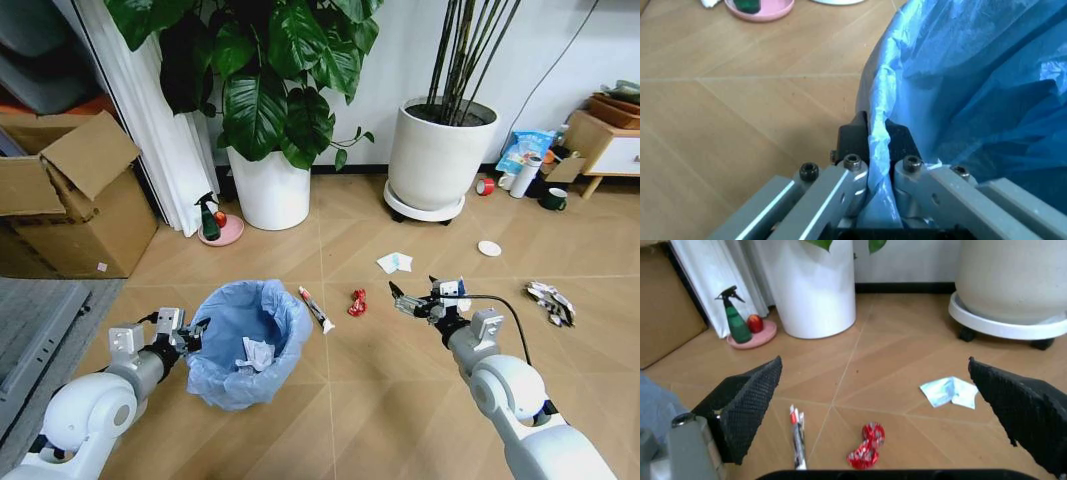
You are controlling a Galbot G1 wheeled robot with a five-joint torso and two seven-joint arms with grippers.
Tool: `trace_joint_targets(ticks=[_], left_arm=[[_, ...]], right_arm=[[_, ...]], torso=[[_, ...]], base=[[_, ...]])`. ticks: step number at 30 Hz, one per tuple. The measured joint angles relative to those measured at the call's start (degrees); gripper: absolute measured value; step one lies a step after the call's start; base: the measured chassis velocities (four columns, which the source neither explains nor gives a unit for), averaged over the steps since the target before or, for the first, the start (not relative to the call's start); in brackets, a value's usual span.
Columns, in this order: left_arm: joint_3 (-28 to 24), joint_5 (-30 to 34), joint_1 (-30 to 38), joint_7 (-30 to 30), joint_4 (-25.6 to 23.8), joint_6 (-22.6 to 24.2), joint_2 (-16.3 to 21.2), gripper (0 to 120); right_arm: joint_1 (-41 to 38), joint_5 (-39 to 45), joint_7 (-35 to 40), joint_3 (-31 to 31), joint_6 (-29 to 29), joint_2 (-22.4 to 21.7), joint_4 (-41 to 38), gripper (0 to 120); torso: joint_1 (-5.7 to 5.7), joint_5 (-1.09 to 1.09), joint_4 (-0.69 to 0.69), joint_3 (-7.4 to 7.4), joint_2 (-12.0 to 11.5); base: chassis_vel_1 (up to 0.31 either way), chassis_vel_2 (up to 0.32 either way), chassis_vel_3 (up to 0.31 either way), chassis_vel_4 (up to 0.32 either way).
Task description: Pick up the trash bin and place the garbage on the floor into it.
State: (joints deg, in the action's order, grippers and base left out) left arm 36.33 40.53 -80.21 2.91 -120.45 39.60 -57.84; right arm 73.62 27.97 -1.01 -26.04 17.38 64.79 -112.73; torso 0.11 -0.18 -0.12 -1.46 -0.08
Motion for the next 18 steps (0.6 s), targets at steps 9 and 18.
trace_joint_targets(ticks=[9, 18], left_arm=[[-0.1, -0.2, 0.0, -0.1, 0.1, -0.1, -0.2, 0], [-0.3, -0.3, 0.2, -0.1, 0.4, -0.1, -0.4, 0]], right_arm=[[0.1, -0.3, -0.2, 0.2, -0.1, 0.9, 0.3, 100], [0.1, -0.5, -0.4, 0.2, -0.2, 1.2, 0.9, 100]], torso=[[0.00, 0.00, -0.01, 0.00, 0.0], [0.00, 0.01, -0.01, 0.01, 0.0]], base=[[-0.133, 0.117, 0.139, -0.128], [-0.122, 0.117, 0.121, -0.116]])
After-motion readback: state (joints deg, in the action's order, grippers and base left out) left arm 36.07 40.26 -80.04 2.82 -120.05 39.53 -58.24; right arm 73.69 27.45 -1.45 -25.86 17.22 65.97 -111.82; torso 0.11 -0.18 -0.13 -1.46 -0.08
